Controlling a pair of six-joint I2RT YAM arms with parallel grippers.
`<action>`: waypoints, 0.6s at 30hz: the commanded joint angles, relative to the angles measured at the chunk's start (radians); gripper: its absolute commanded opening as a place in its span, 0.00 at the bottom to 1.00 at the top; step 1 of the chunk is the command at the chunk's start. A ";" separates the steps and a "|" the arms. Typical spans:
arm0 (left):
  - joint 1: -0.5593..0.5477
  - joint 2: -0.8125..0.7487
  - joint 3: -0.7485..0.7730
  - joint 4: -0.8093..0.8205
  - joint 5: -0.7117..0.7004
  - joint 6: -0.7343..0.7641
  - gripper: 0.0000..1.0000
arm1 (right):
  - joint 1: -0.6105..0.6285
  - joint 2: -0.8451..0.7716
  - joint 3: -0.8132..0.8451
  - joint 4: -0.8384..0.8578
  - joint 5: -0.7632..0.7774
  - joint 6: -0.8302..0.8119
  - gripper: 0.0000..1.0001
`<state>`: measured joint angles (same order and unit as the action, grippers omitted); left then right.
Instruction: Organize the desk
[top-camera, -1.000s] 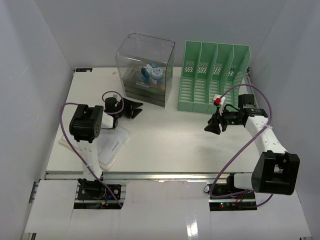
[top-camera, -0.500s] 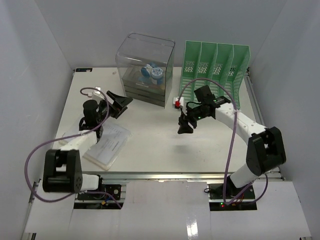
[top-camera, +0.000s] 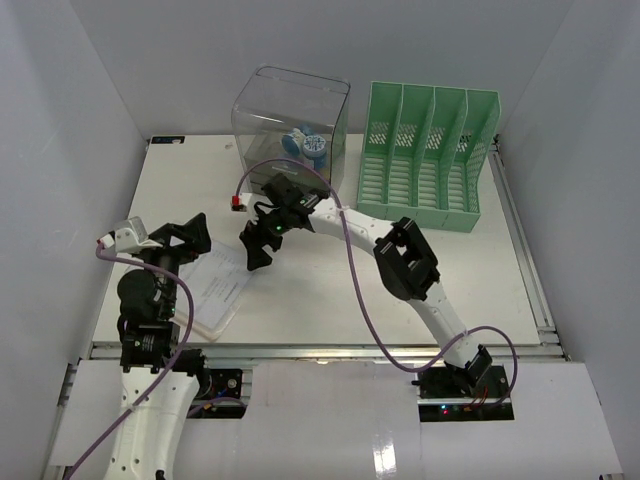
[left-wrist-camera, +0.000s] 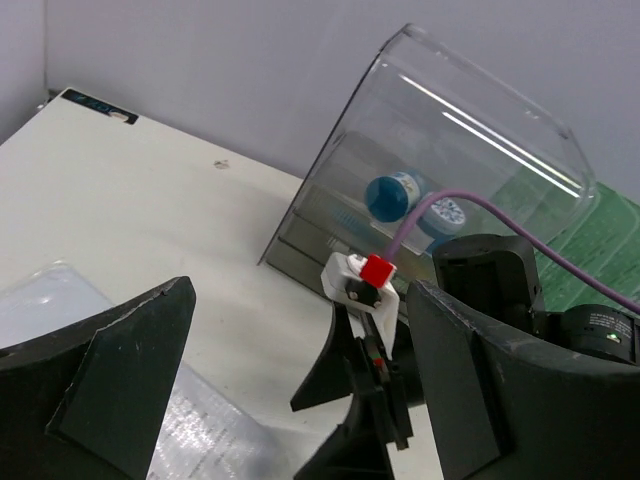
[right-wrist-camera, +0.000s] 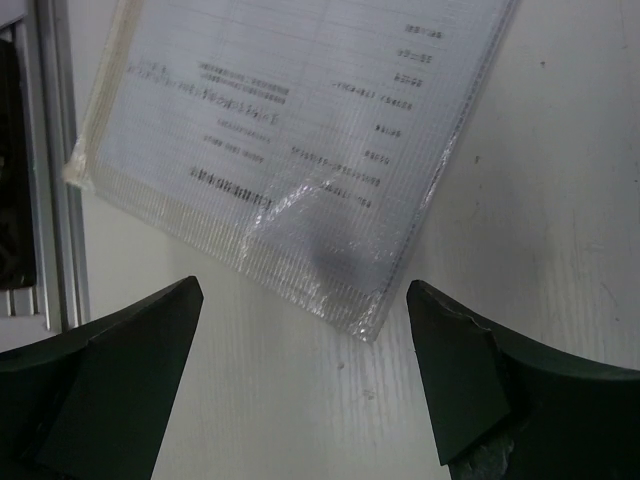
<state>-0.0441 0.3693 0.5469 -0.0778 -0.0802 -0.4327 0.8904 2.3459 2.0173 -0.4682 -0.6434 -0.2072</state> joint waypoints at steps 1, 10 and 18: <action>0.002 0.019 -0.009 -0.072 -0.045 0.059 0.98 | 0.020 0.068 0.119 0.083 0.084 0.189 0.90; 0.001 -0.008 -0.017 -0.064 -0.027 0.048 0.98 | 0.047 0.122 0.082 0.201 0.165 0.284 0.90; 0.001 -0.013 -0.019 -0.060 -0.018 0.045 0.98 | 0.098 0.135 -0.015 0.180 0.286 0.233 0.98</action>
<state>-0.0441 0.3615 0.5352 -0.1351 -0.1013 -0.3965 0.9527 2.4714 2.0593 -0.2949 -0.4295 0.0344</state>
